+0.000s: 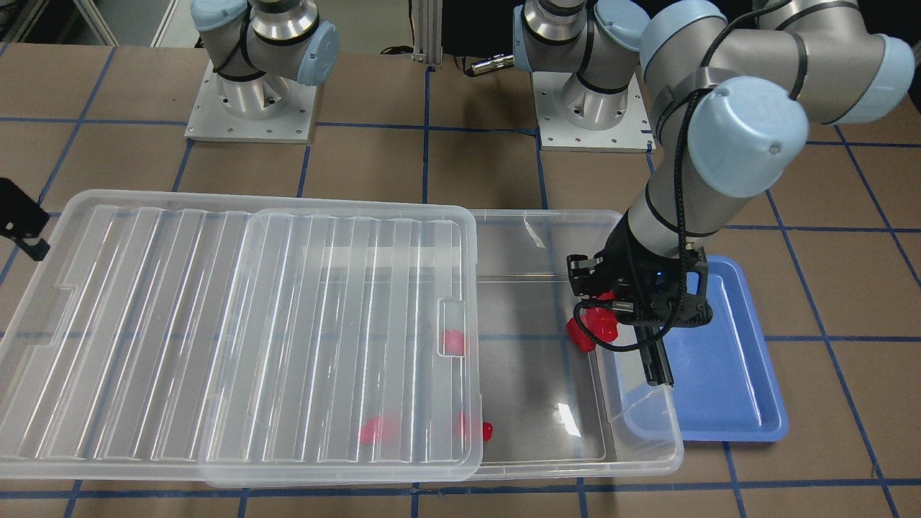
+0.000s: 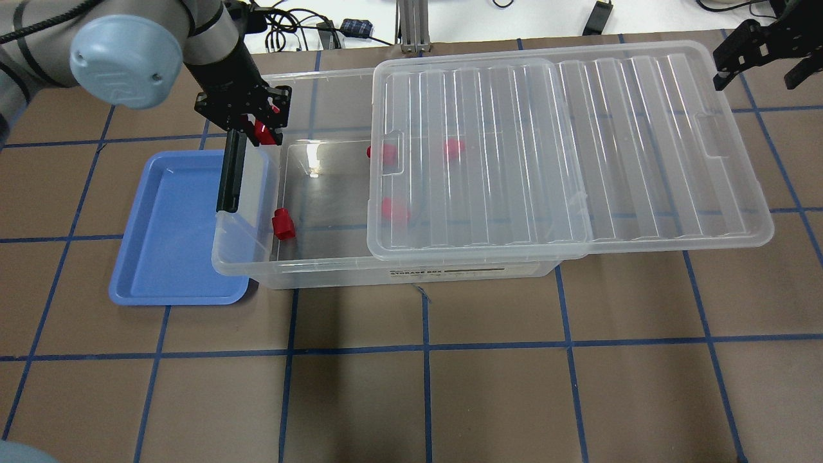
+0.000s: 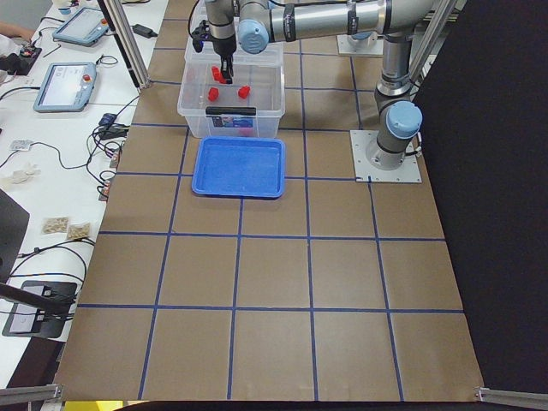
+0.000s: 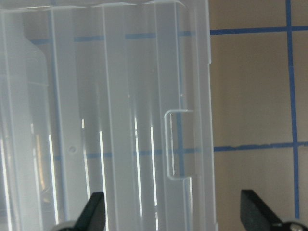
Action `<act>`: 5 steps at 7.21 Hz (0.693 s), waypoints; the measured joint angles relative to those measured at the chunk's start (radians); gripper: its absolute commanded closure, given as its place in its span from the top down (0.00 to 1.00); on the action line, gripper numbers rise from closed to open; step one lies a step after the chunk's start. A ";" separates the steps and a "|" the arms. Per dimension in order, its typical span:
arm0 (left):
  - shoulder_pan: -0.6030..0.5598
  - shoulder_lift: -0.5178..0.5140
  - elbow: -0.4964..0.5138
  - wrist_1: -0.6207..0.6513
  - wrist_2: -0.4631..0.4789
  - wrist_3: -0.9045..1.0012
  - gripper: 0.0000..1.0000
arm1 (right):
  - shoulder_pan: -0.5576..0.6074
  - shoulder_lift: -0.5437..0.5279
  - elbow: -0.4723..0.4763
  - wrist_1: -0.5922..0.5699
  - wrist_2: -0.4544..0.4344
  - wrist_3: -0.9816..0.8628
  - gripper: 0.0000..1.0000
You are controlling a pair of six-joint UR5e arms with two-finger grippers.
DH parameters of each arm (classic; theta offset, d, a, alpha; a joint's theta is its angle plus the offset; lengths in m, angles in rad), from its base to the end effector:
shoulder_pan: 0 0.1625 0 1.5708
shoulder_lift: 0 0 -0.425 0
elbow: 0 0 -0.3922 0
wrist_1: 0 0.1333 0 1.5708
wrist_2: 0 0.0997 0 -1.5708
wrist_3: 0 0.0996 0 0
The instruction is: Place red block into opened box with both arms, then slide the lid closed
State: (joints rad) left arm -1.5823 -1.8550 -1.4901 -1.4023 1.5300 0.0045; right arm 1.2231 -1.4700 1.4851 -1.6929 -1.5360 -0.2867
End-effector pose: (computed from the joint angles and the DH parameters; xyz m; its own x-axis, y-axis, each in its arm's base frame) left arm -0.1442 -0.5978 0.3882 -0.9991 0.0146 0.0409 0.0160 0.9993 0.0348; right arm -0.0570 -0.5587 0.4911 -0.9983 0.0589 -0.0030 0.0589 0.9919 -0.1122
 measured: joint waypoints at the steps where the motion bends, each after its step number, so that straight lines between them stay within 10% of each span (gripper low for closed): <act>1: -0.007 -0.013 -0.057 0.062 -0.001 -0.006 0.00 | 0.037 -0.031 -0.002 0.048 -0.001 0.067 1.00; 5: -0.010 -0.074 -0.234 0.256 -0.027 -0.006 0.00 | 0.272 -0.075 0.000 0.097 -0.025 0.380 1.00</act>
State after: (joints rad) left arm -1.5922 -1.9287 -1.7245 -1.1460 1.5035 -0.0018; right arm 1.4949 -1.5446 1.4848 -1.5954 -1.5615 0.0933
